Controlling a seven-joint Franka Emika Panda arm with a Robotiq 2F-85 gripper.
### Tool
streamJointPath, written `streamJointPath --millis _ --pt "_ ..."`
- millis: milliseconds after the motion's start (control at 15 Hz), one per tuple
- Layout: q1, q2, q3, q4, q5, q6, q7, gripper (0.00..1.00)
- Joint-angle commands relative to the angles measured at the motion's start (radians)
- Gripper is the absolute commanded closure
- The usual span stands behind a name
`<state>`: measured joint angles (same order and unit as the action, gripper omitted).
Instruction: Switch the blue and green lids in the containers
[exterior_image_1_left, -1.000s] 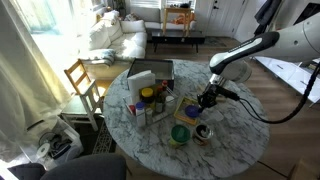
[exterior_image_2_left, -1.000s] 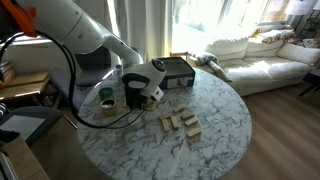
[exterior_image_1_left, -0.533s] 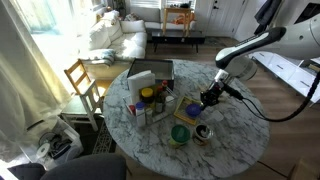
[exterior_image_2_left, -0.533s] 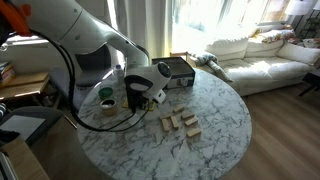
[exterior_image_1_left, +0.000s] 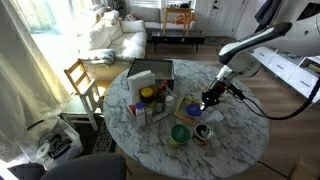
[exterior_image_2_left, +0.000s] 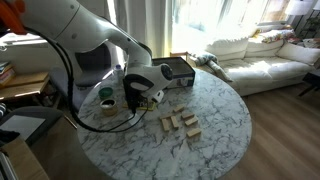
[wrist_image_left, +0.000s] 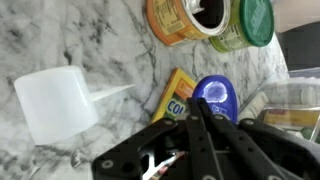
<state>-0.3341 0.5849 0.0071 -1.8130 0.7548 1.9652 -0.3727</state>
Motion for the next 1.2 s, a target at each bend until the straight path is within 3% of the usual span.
streamJointPath --millis 0,467,1133 --pt "0.008 -0.053 -0.001 -0.048 -0.009 -0.079 -0.120 0.99" --pt "0.046 -0.097 -0.015 -0.092 -0.141 -0.180 -0.286 0.99" --pt "0.085 -0.139 -0.004 -0.160 -0.225 -0.158 -0.384 0.99"
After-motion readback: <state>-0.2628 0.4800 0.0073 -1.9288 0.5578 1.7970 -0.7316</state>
